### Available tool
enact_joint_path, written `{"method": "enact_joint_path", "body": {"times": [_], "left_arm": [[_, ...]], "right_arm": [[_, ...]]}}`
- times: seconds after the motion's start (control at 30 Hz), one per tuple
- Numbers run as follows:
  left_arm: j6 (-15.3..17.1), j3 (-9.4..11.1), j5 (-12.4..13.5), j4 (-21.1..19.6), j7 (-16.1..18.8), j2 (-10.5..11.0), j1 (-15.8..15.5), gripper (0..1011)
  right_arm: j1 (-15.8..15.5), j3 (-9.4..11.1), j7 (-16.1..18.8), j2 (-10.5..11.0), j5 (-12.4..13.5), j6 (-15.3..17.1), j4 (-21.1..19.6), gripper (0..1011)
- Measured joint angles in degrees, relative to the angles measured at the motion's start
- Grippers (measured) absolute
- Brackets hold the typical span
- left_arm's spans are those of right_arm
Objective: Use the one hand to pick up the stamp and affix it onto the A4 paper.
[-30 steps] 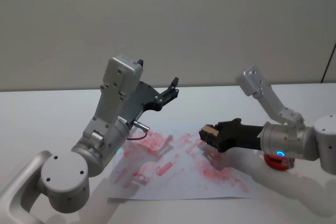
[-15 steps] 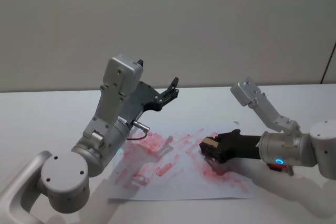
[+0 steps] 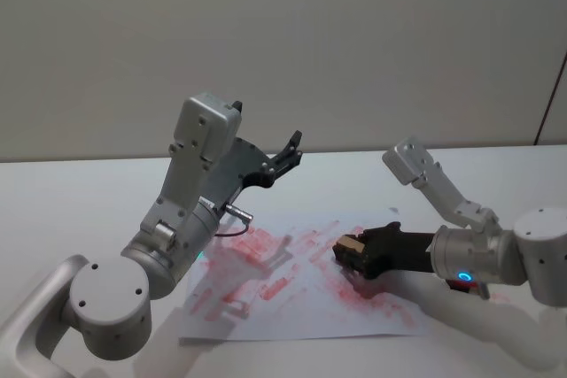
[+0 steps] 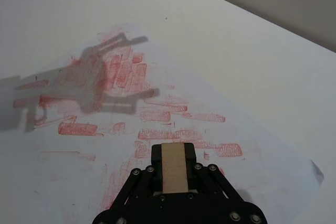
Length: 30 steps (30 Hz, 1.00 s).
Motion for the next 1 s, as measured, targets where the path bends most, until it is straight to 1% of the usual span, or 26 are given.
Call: {"method": "enact_joint_path", "body": {"times": [0.23,0.43,0.47,0.57,0.67,0.77,0.87,1.0], "left_arm": [[0.0,0.0,0.0,0.0,0.0,0.0,0.0,1001],[0.0,0.0,0.0,0.0,0.0,0.0,0.0,1001],[0.0,0.0,0.0,0.0,0.0,0.0,0.0,1001],[0.0,0.0,0.0,0.0,0.0,0.0,0.0,1001],[0.0,0.0,0.0,0.0,0.0,0.0,0.0,1001],[0.0,0.0,0.0,0.0,0.0,0.0,0.0,1001],[0.0,0.0,0.0,0.0,0.0,0.0,0.0,1001],[0.0,0.0,0.0,0.0,0.0,0.0,0.0,1001]], "right_arm": [[0.0,-0.2,-1.3,-0.1,0.3,-2.6,0.0,220],[-0.3,-0.2,-3.2,0.1,1.3,-5.0,-1.3,220],[-0.4,0.0,-3.7,0.2,1.8,-5.7,-2.1,220],[-0.6,0.3,-4.6,0.5,2.5,-6.7,-3.4,220],[-1.5,0.9,-6.5,1.1,4.0,-8.3,-6.1,220],[-2.2,1.3,-7.9,1.7,5.1,-9.2,-7.9,220],[-3.7,2.1,-10.4,2.8,6.9,-10.1,-11.1,220],[-5.4,2.9,-12.7,4.1,8.5,-10.5,-14.2,220]]}}
